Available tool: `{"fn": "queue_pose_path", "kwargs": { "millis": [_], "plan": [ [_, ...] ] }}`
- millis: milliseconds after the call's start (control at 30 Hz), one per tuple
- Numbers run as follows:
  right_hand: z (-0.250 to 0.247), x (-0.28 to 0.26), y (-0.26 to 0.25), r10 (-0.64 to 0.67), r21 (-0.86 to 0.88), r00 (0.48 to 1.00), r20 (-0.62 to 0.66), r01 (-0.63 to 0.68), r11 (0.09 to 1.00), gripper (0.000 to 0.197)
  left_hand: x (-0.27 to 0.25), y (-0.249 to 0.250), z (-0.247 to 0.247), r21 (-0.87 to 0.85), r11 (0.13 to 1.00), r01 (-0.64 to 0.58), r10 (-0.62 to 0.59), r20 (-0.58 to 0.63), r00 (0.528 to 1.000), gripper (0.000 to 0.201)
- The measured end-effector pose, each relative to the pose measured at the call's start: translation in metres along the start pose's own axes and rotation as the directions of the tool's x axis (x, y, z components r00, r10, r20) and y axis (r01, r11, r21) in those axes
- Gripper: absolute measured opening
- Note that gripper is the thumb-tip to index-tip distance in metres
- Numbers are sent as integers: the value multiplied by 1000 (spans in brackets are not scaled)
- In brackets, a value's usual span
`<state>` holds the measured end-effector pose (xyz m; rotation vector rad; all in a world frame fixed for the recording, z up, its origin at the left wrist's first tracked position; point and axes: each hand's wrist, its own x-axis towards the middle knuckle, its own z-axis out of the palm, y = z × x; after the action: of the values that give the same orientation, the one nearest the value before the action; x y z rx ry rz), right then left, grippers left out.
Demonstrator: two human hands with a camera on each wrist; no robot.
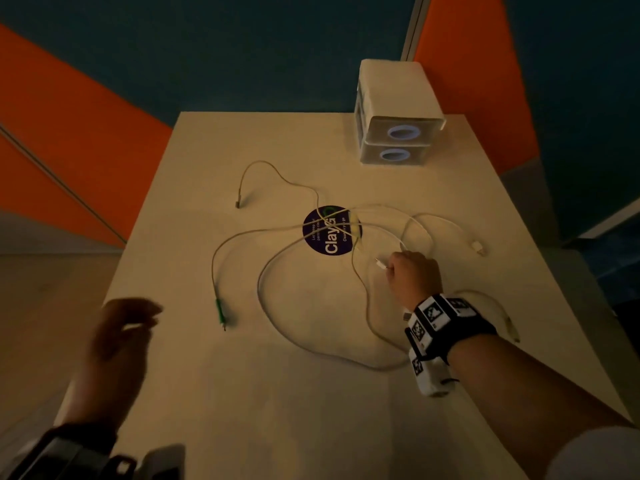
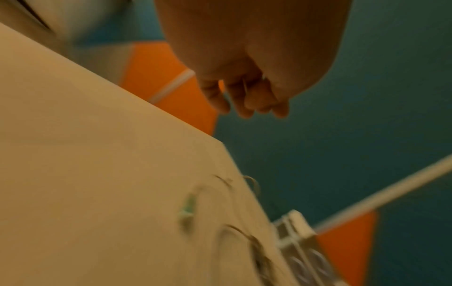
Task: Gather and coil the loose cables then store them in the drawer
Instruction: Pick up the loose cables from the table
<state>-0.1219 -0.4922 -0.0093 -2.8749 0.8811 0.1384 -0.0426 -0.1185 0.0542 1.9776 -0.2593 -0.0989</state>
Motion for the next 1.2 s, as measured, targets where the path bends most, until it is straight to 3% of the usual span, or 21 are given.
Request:
{"fn": "queue_pose_path", "kwargs": {
  "millis": [67, 167, 300, 433, 467, 533, 667, 833, 900, 1000, 1067, 1133, 1200],
  "plan": [
    [-9, -6, 0, 74, 124, 997, -23, -71, 990, 22, 10, 24, 25, -51, 999, 15, -10, 93, 996, 50],
    [-28, -23, -5, 170, 442, 985, -4, -151, 884, 16, 18, 48, 68, -187, 975, 117, -56, 304, 951, 33],
    [-51, -59, -30, 80, 693, 997, -20, -44, 720, 4, 11, 68, 115, -237, 931, 277, -106, 549, 829, 17],
    [-59, -87, -72, -62, 797, 998, -11, 46, 603, 6, -2, 71, 138, -238, 887, 395, -132, 691, 711, 33],
    [-59, -91, -82, -85, 811, 996, -22, 67, 581, 9, -4, 69, 137, -254, 879, 403, -122, 698, 705, 35],
    [-56, -95, -101, -124, 823, 991, -48, 110, 557, 14, -2, 63, 130, -316, 847, 429, -126, 664, 737, 38],
    [-50, -98, -132, -267, 813, 961, -66, 207, 544, 8, 7, 47, 100, -391, 769, 506, -252, 541, 802, 36],
    [-44, -70, -160, -260, 816, 954, -149, 267, 513, 9, 8, 22, 46, -475, 634, 611, -342, 536, 772, 27],
    [-33, -49, -176, -440, 699, 885, -150, 409, 586, 20, 5, 15, 29, -438, 632, 639, -381, 543, 749, 27],
    [-15, -28, -210, -768, 439, 638, 58, 674, 594, 46, 3, 5, 14, -388, 639, 664, -443, 520, 730, 29],
    [-5, -21, -228, -815, 258, 521, 253, 776, 576, 51, 6, -1, 9, -394, 635, 665, -467, 489, 736, 30],
    [3, -18, -237, -790, 83, 493, 365, 828, 555, 43, 10, -5, 5, -419, 626, 657, -480, 457, 749, 32],
    [8, -19, -239, -794, 7, 507, 336, 841, 541, 30, 17, -8, 2, -451, 618, 644, -472, 442, 763, 33]
  ]
}}
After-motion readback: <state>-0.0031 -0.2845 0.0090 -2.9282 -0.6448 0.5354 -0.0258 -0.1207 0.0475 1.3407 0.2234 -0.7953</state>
